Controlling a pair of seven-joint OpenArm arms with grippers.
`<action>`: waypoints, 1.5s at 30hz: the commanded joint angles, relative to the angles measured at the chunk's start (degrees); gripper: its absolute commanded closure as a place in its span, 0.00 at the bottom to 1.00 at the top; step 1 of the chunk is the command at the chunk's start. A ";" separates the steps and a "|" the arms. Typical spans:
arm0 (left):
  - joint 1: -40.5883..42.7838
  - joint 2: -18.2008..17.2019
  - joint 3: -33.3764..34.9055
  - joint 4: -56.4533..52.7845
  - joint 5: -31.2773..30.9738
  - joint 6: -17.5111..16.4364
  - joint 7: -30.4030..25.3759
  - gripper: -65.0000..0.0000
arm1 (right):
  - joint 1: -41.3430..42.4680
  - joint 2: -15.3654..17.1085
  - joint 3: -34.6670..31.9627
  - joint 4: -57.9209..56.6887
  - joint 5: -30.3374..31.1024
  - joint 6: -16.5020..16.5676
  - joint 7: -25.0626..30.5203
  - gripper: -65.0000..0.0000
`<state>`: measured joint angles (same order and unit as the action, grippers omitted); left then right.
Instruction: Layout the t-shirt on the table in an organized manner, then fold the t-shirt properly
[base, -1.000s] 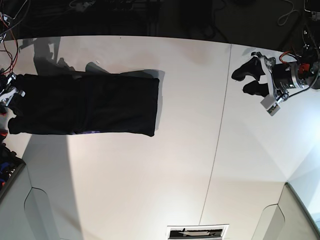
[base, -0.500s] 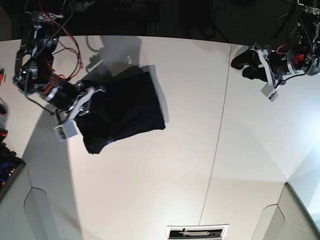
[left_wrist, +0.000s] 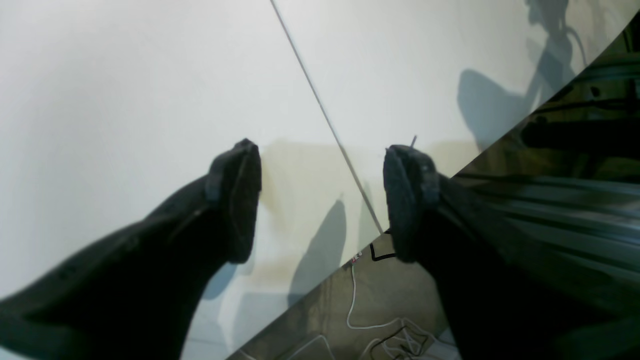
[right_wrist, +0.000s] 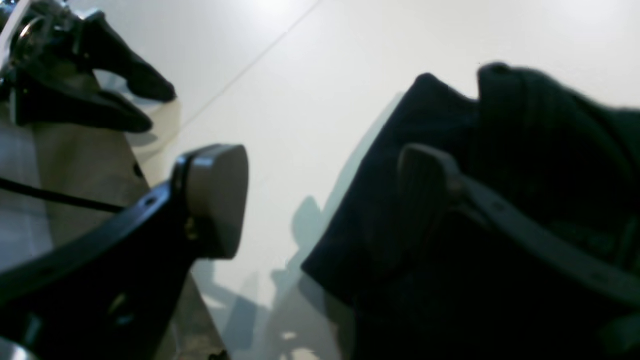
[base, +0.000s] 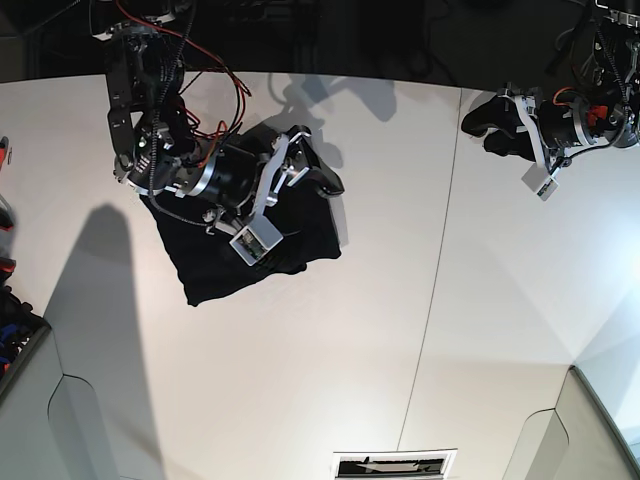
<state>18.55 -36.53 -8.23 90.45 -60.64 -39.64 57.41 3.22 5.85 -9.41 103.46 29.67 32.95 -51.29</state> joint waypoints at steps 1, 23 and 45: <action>-0.31 -1.11 -0.57 0.72 -0.94 -0.36 -0.57 0.37 | 1.97 0.00 0.28 1.36 0.68 -0.22 1.38 0.34; -6.97 4.63 10.08 9.49 6.25 -0.36 -4.55 0.96 | 11.52 -0.15 22.99 -19.63 -7.02 -2.71 11.61 1.00; -12.66 10.51 19.17 9.62 1.27 -0.36 0.20 0.96 | 12.26 -2.51 16.68 -19.15 -2.36 -1.64 5.07 1.00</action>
<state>6.50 -25.58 11.20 99.02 -57.98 -39.48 58.30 14.02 3.16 7.16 83.24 26.15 30.68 -47.83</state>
